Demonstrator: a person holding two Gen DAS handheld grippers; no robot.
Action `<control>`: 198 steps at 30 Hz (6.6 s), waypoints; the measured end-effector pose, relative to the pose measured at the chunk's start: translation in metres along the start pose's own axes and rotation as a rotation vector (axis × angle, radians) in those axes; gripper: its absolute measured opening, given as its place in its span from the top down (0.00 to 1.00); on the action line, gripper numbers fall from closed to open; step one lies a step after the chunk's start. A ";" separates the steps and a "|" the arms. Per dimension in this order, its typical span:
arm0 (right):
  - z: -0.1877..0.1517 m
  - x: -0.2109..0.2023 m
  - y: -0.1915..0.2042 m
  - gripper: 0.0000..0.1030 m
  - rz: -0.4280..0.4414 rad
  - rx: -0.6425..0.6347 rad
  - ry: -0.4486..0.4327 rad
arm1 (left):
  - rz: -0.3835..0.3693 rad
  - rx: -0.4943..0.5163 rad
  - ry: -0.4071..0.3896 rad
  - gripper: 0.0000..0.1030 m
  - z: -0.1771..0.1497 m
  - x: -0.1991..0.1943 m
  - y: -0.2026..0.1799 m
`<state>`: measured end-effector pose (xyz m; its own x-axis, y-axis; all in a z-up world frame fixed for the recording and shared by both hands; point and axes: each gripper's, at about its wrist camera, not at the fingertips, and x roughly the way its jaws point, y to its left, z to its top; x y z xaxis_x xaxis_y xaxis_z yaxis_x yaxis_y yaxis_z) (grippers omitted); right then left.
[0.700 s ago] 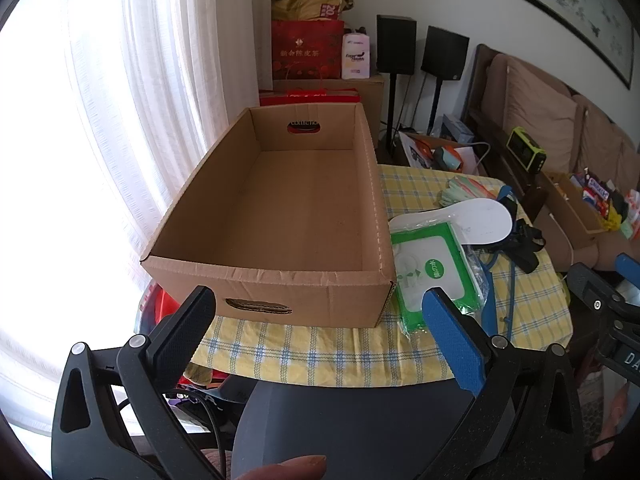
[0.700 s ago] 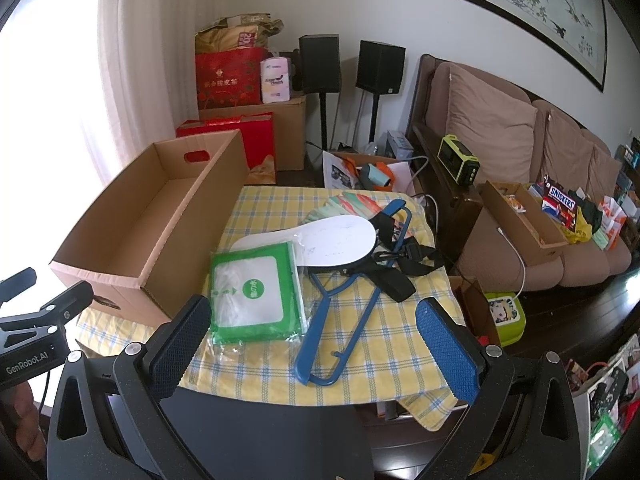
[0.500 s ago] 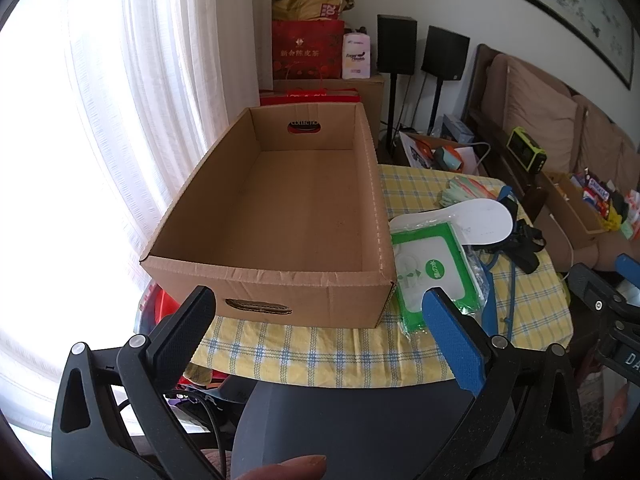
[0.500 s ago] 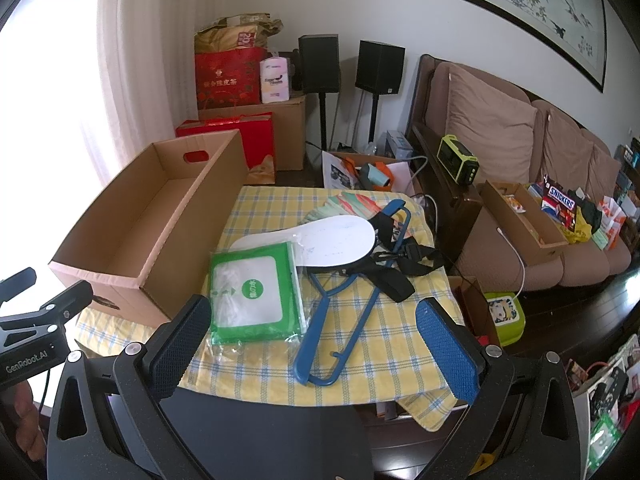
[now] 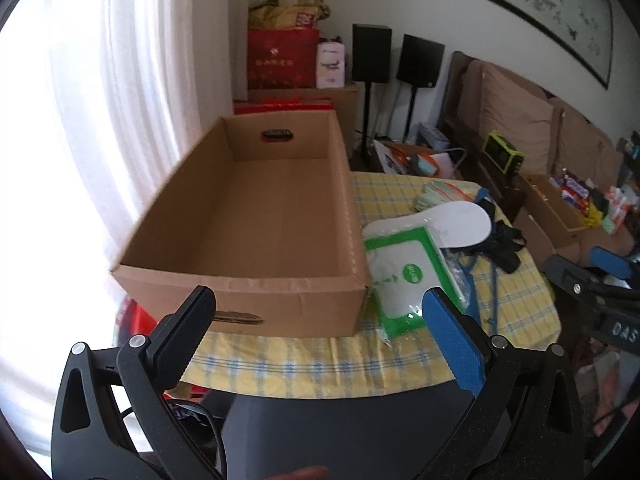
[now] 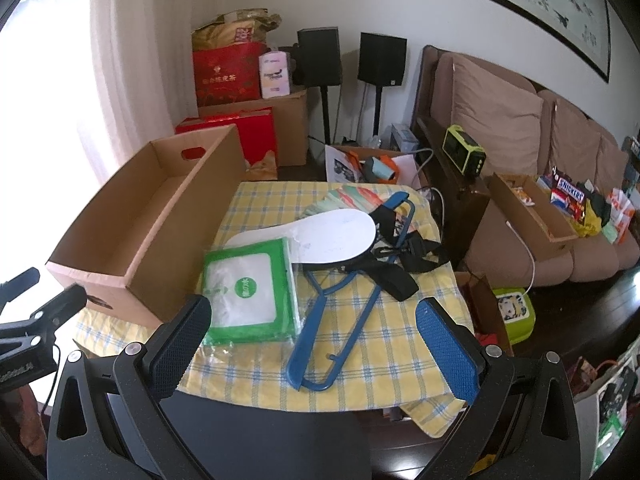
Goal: Organize objects
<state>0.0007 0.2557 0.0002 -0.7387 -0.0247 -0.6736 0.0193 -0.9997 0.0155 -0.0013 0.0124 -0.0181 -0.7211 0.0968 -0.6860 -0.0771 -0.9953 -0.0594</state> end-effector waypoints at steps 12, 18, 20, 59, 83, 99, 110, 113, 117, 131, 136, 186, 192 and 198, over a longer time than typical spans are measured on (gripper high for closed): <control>-0.016 0.029 -0.045 0.00 -0.093 0.043 0.040 | -0.115 0.039 0.041 0.08 -0.017 0.013 -0.021; -0.026 0.045 -0.078 0.01 -0.132 0.105 0.079 | -0.196 0.145 0.069 0.08 -0.026 0.017 -0.058; -0.028 0.046 -0.084 0.03 -0.133 0.118 0.087 | -0.211 0.169 0.077 0.08 -0.028 0.020 -0.069; 0.015 0.127 -0.139 0.21 0.085 0.250 0.190 | -0.233 0.237 0.202 0.15 0.052 0.182 -0.153; 0.047 0.219 -0.135 0.84 0.397 0.351 0.276 | -0.297 0.210 0.290 0.15 0.051 0.231 -0.151; 0.055 0.166 -0.146 0.90 0.544 0.409 0.232 | -0.335 0.371 0.178 0.11 0.040 0.182 -0.177; 0.080 0.131 -0.117 0.91 0.589 0.351 0.180 | -0.214 0.381 0.038 0.28 0.050 0.155 -0.177; 0.085 0.127 -0.111 0.91 0.598 0.343 0.172 | -0.248 0.359 0.029 0.47 0.057 0.151 -0.172; 0.092 0.126 -0.106 0.90 0.588 0.352 0.153 | -0.234 0.418 -0.010 0.73 0.058 0.140 -0.180; 0.093 0.091 -0.137 0.43 0.452 0.318 0.059 | -0.244 0.297 -0.092 0.91 0.114 0.106 -0.153; 0.075 0.099 -0.119 0.33 0.400 0.203 0.075 | -0.341 0.172 -0.052 0.94 0.138 0.105 -0.123; 0.072 0.120 0.034 0.27 0.556 -0.307 0.111 | -0.733 -0.283 0.275 0.94 0.168 0.103 0.037; 0.083 0.108 0.067 0.27 0.557 -0.385 0.097 | -0.740 -0.346 0.287 0.94 0.172 0.100 0.071; 0.084 0.106 0.100 0.28 0.551 -0.448 0.097 | -0.714 -0.341 0.321 0.94 0.174 0.096 0.097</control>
<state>-0.1323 0.1528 -0.0078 -0.4788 -0.5048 -0.7182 0.6623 -0.7447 0.0819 -0.1977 -0.0727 0.0367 -0.3440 0.7461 -0.5701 -0.1907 -0.6500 -0.7356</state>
